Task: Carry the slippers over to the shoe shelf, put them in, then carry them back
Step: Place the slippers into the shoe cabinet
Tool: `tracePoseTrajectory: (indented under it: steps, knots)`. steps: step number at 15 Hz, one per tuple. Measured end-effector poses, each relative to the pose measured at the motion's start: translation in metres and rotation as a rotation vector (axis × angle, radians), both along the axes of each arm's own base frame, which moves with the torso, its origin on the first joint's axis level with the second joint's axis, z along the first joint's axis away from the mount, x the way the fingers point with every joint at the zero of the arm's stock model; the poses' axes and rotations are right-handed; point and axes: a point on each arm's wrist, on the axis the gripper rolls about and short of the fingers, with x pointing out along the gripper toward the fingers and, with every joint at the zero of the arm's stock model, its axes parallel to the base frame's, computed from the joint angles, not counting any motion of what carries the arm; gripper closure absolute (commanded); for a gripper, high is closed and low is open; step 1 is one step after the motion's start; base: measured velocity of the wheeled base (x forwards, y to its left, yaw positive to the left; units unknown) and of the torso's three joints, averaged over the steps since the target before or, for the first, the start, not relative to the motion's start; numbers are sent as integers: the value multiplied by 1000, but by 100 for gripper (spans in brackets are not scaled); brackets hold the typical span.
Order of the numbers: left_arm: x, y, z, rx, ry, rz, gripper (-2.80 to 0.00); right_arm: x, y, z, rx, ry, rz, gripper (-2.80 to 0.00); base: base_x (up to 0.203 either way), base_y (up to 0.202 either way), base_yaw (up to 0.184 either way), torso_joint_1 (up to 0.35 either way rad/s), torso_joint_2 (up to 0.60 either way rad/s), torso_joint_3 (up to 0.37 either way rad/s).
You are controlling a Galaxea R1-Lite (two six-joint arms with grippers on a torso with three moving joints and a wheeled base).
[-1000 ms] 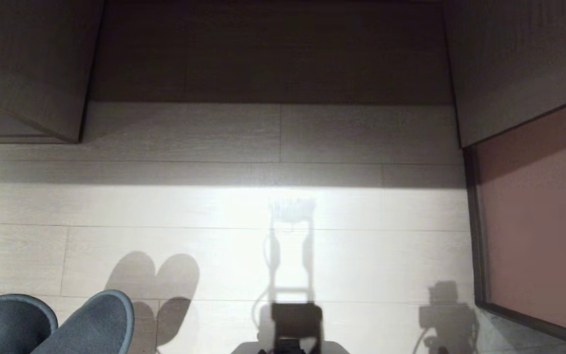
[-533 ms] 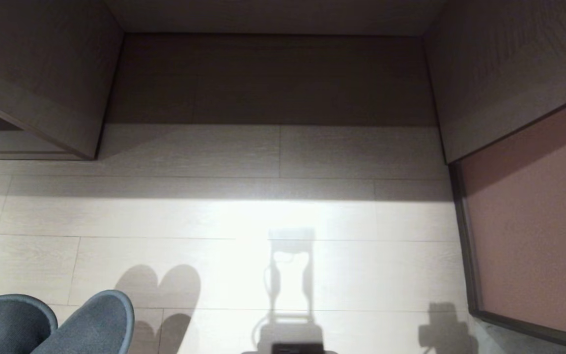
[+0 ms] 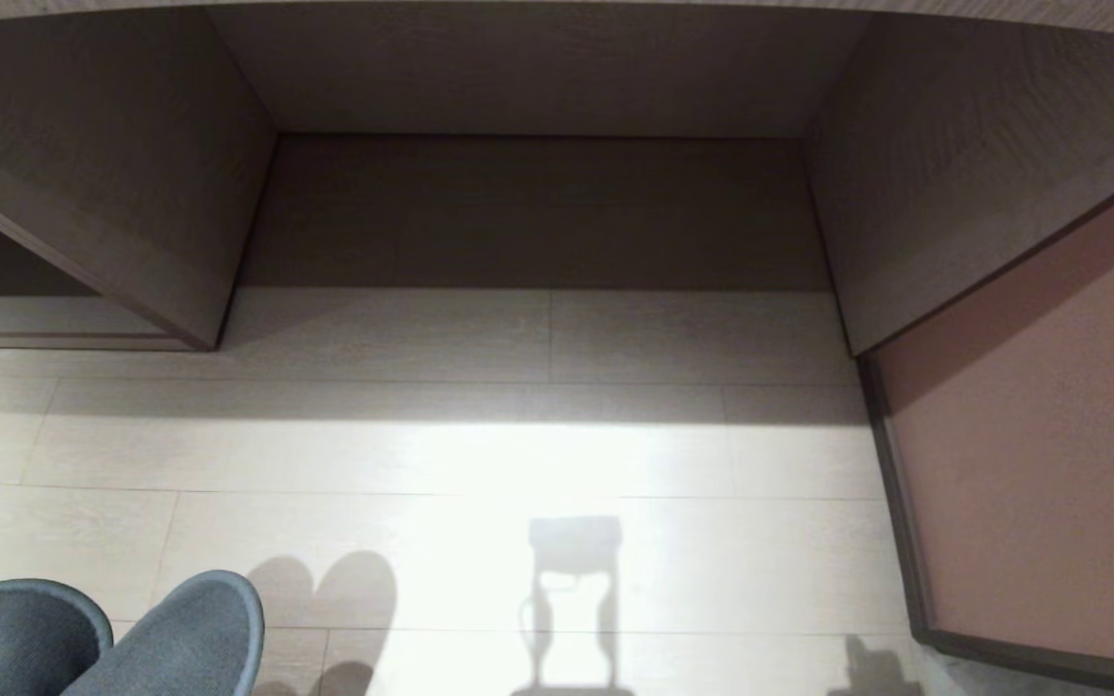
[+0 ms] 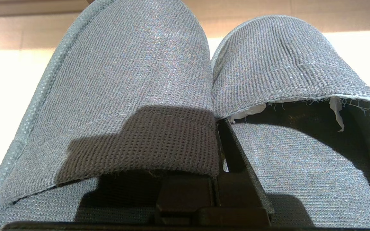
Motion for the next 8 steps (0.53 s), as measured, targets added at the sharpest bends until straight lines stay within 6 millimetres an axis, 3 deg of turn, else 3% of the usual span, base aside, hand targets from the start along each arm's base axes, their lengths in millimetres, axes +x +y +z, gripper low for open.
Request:
tracePoseTrajectory:
  steps: [8]
  knots:
    - [0,0,0,3,0,0,0,0,0,0,0,0,0,0,0,0,0,1,1,201]
